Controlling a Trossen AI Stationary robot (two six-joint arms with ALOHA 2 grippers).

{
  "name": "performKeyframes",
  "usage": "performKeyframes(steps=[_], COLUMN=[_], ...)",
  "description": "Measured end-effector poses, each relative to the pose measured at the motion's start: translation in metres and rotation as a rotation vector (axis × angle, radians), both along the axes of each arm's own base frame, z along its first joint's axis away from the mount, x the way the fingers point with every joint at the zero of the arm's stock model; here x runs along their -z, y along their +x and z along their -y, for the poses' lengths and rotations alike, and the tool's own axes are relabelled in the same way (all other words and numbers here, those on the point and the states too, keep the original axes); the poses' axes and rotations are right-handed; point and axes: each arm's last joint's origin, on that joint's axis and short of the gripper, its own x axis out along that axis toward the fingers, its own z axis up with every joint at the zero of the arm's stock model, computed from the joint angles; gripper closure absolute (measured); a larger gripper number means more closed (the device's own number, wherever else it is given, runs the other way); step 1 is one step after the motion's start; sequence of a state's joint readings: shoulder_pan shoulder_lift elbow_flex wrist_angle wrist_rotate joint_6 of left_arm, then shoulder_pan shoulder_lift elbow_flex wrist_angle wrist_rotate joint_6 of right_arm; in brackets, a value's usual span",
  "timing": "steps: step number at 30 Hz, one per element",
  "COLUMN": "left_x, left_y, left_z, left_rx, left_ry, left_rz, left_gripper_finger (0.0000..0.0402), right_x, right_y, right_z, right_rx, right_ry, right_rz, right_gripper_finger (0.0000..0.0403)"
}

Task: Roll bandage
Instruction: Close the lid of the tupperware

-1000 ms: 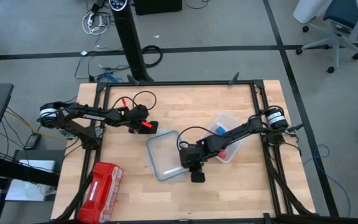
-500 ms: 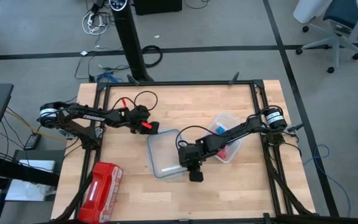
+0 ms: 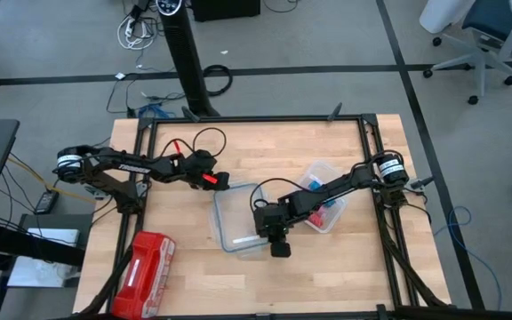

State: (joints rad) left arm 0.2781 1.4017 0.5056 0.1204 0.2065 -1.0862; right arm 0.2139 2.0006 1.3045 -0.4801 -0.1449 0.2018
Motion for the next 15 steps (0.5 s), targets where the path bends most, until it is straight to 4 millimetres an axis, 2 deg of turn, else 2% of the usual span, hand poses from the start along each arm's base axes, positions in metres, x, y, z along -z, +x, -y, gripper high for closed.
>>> performKeyframes(steps=[3, 9, 15], left_x=[0.001, 0.001, 0.0], left_y=[0.0, 0.0, 0.002], left_z=[0.0, -0.001, -0.001], left_rx=[-0.019, -0.055, -0.045], left_ry=[0.016, 0.054, 0.06], left_rz=[-0.012, -0.022, 0.005], left_gripper_finger=[0.0303, 0.0389, 0.04], right_x=[-0.005, -0.007, -0.008], right_y=[0.004, 0.008, 0.008], right_z=[0.001, 0.007, 0.013], right_rx=[-0.022, -0.001, 0.024], right_ry=[-0.028, -0.081, -0.054], right_rz=[0.016, 0.024, 0.0], right_gripper_finger=[0.0331, 0.0332, 0.0336])
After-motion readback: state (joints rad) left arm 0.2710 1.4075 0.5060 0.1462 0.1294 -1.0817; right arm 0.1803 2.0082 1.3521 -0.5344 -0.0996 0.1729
